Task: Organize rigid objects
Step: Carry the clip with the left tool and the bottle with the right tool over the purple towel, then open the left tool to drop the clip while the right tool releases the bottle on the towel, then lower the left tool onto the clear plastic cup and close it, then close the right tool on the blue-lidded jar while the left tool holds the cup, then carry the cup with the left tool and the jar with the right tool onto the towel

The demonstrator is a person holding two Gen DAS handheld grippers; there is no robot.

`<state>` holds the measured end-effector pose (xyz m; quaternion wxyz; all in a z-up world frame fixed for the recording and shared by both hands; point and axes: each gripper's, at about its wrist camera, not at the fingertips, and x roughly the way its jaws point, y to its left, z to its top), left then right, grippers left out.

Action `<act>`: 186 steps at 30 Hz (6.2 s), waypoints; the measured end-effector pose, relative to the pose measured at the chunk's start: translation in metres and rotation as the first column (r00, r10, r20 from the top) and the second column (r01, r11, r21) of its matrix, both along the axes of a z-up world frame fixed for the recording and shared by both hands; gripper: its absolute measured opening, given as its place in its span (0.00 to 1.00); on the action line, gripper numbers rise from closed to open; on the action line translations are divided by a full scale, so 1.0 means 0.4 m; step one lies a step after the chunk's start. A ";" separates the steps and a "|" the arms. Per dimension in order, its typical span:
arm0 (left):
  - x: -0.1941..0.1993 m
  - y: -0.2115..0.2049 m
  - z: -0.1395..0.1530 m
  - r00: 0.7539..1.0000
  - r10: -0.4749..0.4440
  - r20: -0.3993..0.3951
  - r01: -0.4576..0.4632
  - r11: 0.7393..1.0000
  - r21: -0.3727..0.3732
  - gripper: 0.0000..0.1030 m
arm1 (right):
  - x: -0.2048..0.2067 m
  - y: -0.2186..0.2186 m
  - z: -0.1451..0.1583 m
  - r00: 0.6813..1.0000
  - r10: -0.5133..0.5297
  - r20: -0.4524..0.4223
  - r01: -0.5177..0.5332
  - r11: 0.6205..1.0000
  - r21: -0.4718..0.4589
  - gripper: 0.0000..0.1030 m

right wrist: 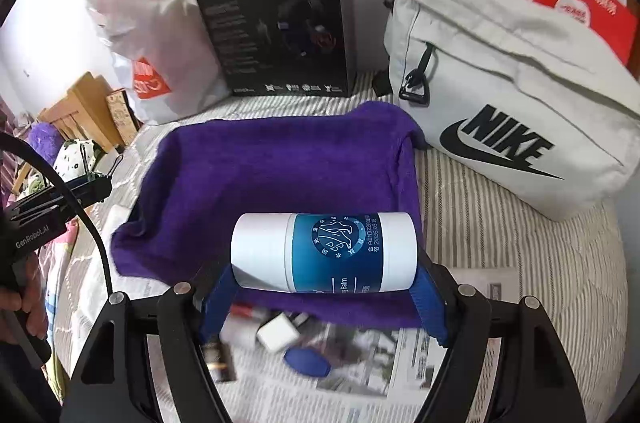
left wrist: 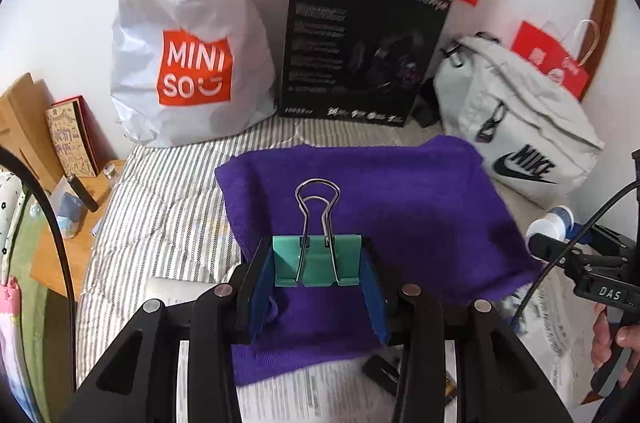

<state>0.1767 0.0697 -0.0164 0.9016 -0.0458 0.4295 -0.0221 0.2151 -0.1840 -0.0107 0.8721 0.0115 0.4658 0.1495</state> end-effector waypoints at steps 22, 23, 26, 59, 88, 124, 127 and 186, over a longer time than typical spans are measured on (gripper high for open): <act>0.193 -0.006 -0.180 0.991 -0.011 -0.134 0.011 1.000 -0.001 0.38 | 0.205 0.058 -0.185 0.996 0.021 -0.083 -0.028 0.996 -0.080 0.74; 0.198 -0.005 -0.184 0.990 -0.009 -0.138 0.010 1.000 0.007 0.38 | 0.207 0.061 -0.186 0.997 0.021 -0.078 -0.029 0.995 -0.094 0.74; 0.207 0.002 -0.196 0.989 -0.002 -0.147 0.005 1.000 0.021 0.38 | 0.213 0.067 -0.194 0.997 0.025 -0.079 -0.034 0.992 -0.119 0.74; 0.156 -0.014 -0.198 0.976 -0.023 -0.216 0.031 0.999 0.032 0.65 | 0.107 0.052 -0.175 0.990 0.070 -0.118 -0.086 0.987 -0.139 0.78; -0.241 -0.142 -0.146 0.969 -0.206 -0.139 0.209 0.978 0.008 0.65 | -0.284 -0.159 -0.042 0.991 -0.117 -0.070 0.118 0.993 0.020 0.79; -0.253 -0.132 -0.188 0.943 -0.289 -0.165 0.301 0.952 0.051 0.25 | -0.267 -0.104 -0.118 0.989 -0.071 -0.128 0.079 0.995 0.058 0.79; -0.251 -0.125 -0.194 0.943 -0.286 -0.169 0.296 0.954 0.041 0.25 | -0.244 -0.076 -0.136 0.993 -0.038 -0.112 0.044 0.998 0.047 0.79; -0.255 -0.094 -0.196 0.958 -0.240 -0.160 0.238 0.971 -0.031 0.25 | -0.209 -0.003 -0.179 0.991 0.107 -0.080 -0.104 0.994 0.042 0.23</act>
